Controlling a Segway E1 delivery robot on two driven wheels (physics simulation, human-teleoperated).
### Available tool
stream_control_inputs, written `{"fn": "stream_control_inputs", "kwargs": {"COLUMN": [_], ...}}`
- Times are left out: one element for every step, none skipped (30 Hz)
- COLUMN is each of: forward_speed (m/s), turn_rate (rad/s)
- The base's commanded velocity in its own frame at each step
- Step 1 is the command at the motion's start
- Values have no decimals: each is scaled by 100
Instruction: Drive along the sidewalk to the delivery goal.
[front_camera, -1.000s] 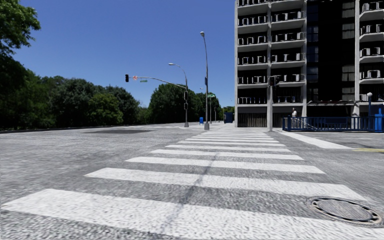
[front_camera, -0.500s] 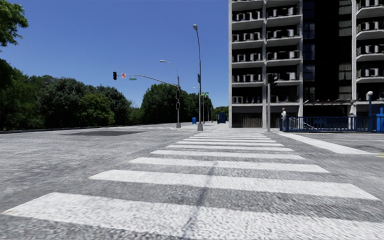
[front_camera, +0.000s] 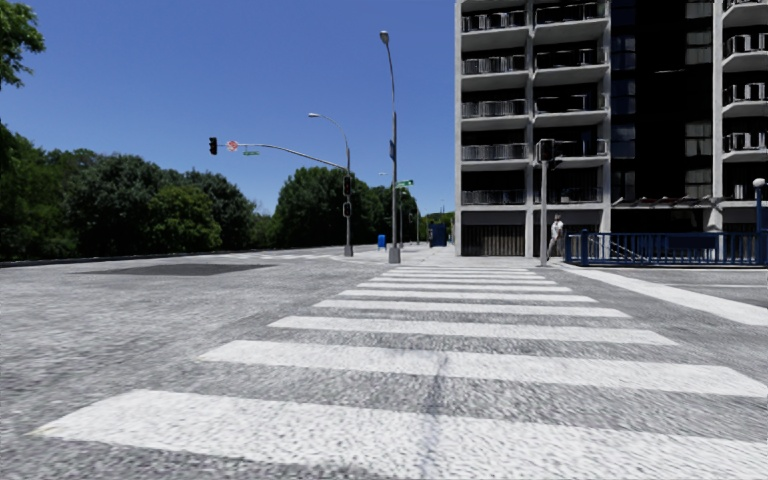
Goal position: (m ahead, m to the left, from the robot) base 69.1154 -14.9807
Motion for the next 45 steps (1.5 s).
{"fn": "stream_control_inputs", "kwargs": {"forward_speed": [200,200,200,200,200,200,200,200,200,200,200,200,200,200,200,200,200,200,200,200,200,200,200,200,200,200,200,200,200,200,200,200,200,200,200,200,200,200,200,200,200,200,200,200,200], "turn_rate": [-34,-34,-34,-34,-34,-34,-34,-34,-34,-34,-29,-29,-13,0,0,0,0,0,0,0,0,0,0,0,0,0,0,0,-7,-22,-22,-29,-36,-36,-38,-39,-31,-31,-6,0,0,0,0,0,0]}}
